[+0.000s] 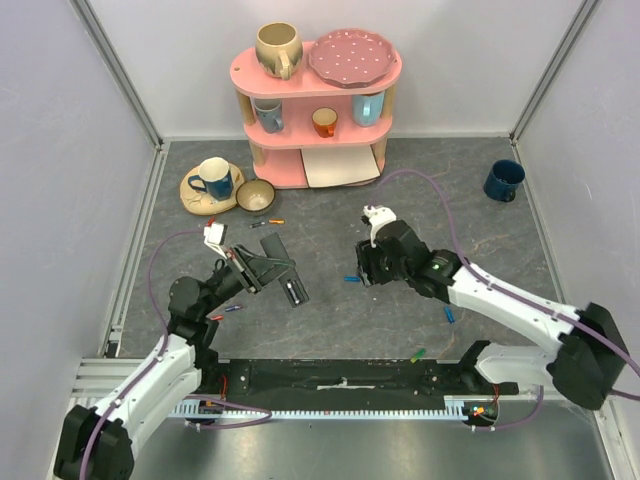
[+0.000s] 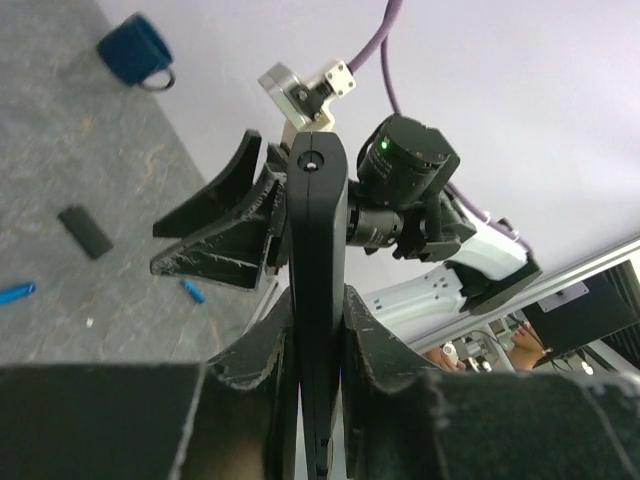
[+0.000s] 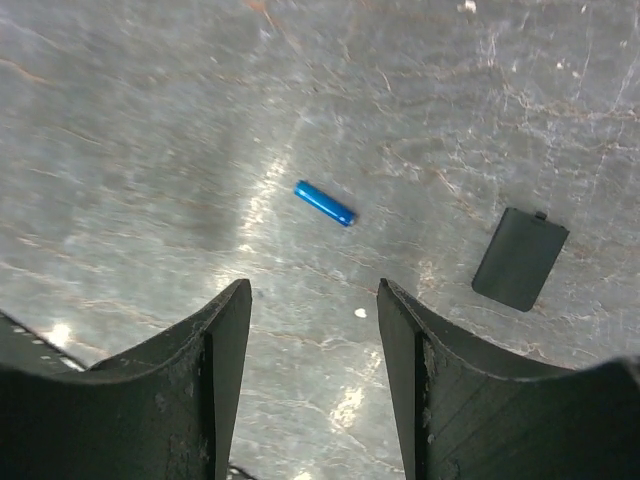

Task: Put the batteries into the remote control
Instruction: Pick up the battery from the center of the board.

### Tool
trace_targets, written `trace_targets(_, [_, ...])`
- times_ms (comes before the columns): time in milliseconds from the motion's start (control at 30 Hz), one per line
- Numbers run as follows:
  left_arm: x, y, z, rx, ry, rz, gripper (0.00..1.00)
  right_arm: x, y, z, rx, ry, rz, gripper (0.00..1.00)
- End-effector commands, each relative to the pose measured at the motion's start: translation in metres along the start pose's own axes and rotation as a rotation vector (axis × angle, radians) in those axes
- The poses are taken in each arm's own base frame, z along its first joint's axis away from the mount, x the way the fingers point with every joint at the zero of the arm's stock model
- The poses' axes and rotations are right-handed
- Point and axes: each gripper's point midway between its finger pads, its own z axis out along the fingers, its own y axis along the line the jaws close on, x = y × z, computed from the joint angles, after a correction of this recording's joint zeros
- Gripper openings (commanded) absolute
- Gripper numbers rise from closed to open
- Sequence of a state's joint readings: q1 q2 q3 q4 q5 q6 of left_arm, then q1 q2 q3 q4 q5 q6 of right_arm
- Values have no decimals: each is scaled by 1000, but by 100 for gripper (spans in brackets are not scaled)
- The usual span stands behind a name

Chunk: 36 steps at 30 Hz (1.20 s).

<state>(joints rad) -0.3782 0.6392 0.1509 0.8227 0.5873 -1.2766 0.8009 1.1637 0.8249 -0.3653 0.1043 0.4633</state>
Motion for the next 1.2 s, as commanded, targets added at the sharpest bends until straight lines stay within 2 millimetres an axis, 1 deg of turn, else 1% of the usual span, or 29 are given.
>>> trace_targets(0, [20,19,-5,-52,108,-30,2,12,-13,20,65,62,-93,61])
trace_targets(33, [23,22,-5,-52,121,-61,2,13,-12,23,64,68,-98,61])
trace_targets(67, [26,20,-6,-37,140,-69,2,19,-12,29,69,89,-105,62])
trace_targets(100, [26,14,-6,-1,136,-51,2,19,-11,34,65,89,-105,62])
trace_targets(133, [28,16,-6,-3,145,-70,2,20,-12,37,70,93,-111,62])
trace_targets(167, [28,15,-6,4,150,-71,2,27,-12,43,71,117,-123,62])
trace_targets(200, [28,14,-6,11,151,-67,2,25,-12,47,74,115,-127,62])
trace_targets(267, [28,11,-7,23,151,-50,2,30,-13,54,75,130,-144,62])
trace_targets(300, [28,10,-7,25,151,-45,2,28,-12,56,71,121,-154,62])
trace_targets(367, [28,8,-8,29,148,-31,2,31,-11,63,61,133,-172,62])
trace_targets(433, [28,8,-9,27,149,-27,2,28,-9,68,58,131,-184,62])
trace_targets(467, [29,10,-9,21,152,-33,2,32,-10,72,62,146,-190,62])
trace_targets(667, [32,9,-12,22,156,-32,2,36,-8,87,55,162,-204,61])
trace_targets(767, [33,13,-14,14,151,-34,2,37,-10,96,68,175,-215,60])
trace_targets(833, [33,14,-14,13,150,-34,2,37,-10,100,75,177,-219,59])
trace_targets(1033, [35,13,-16,21,155,-31,2,49,-14,105,86,219,-232,54])
trace_targets(1167, [37,13,-17,22,158,-31,2,58,-17,108,89,246,-230,48])
